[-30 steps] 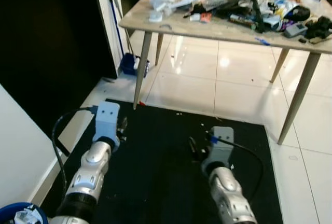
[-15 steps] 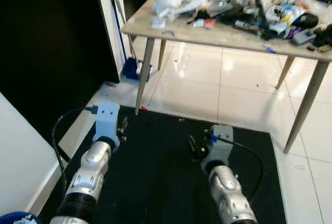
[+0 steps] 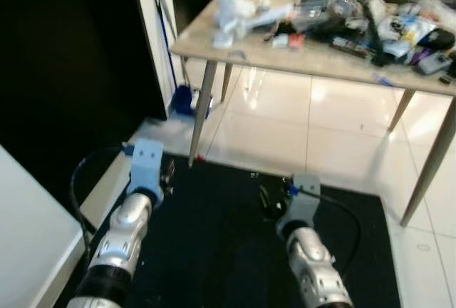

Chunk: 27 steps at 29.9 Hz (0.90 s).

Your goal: Picking trash to rubbish bin

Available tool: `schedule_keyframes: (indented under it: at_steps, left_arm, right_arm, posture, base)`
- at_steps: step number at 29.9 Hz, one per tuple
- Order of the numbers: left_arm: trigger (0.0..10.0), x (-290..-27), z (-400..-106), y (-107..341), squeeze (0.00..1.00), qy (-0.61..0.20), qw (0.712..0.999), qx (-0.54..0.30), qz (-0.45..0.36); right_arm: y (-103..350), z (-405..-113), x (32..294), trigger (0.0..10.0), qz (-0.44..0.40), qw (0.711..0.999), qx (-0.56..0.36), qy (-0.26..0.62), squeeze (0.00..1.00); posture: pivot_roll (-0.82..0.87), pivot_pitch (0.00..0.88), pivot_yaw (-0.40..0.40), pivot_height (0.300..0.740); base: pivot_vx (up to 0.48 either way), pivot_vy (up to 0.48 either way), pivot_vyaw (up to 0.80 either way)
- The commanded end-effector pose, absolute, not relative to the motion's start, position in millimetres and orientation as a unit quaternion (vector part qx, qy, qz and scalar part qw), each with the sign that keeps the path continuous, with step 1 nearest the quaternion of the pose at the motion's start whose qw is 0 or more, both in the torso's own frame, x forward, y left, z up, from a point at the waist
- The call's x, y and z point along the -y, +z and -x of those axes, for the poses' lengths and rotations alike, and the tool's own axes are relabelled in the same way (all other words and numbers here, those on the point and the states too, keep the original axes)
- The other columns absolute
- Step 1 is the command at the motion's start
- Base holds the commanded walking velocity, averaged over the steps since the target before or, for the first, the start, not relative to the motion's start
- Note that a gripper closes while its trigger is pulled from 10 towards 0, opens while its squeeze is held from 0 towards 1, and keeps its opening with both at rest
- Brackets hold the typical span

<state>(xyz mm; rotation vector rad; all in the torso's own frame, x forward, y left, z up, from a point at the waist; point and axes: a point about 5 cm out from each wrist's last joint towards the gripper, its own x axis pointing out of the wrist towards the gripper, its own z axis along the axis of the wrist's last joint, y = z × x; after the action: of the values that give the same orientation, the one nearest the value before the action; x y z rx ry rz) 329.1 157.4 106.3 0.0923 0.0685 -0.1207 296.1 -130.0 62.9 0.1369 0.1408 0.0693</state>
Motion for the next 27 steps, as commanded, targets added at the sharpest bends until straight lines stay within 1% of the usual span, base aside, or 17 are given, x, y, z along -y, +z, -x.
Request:
schedule_keyframes:
  at_steps: [1, 22, 27]
  left_arm:
    - [10.0, -158.6, -327.3, 101.0, 0.00, -0.061, 0.996, -0.046, -0.051]
    - [10.0, -158.4, -327.5, 101.0, 0.00, -0.063, 0.996, -0.046, -0.052]
    - [10.0, -158.2, -327.3, 101.1, 0.00, -0.064, 0.996, -0.046, -0.052]
  right_arm:
    - [56.2, -292.7, 134.3, 10.0, -0.064, 0.994, -0.083, 0.029, 0.00]
    - [56.1, -292.5, 133.9, 10.0, -0.067, 0.994, -0.083, 0.029, 0.00]
    - [56.2, -292.3, 133.9, 10.0, -0.068, 0.994, -0.083, 0.028, 0.00]
  posture:
    - [-0.02, 0.107, 0.093, 0.740]
    - [-0.02, 0.111, 0.095, 0.740]
    - [-0.02, 0.111, 0.094, 0.740]
  base:
    - [0.315, 0.000, 0.00]
    - [0.315, 0.000, 0.00]
    - [0.313, 0.000, -0.48]
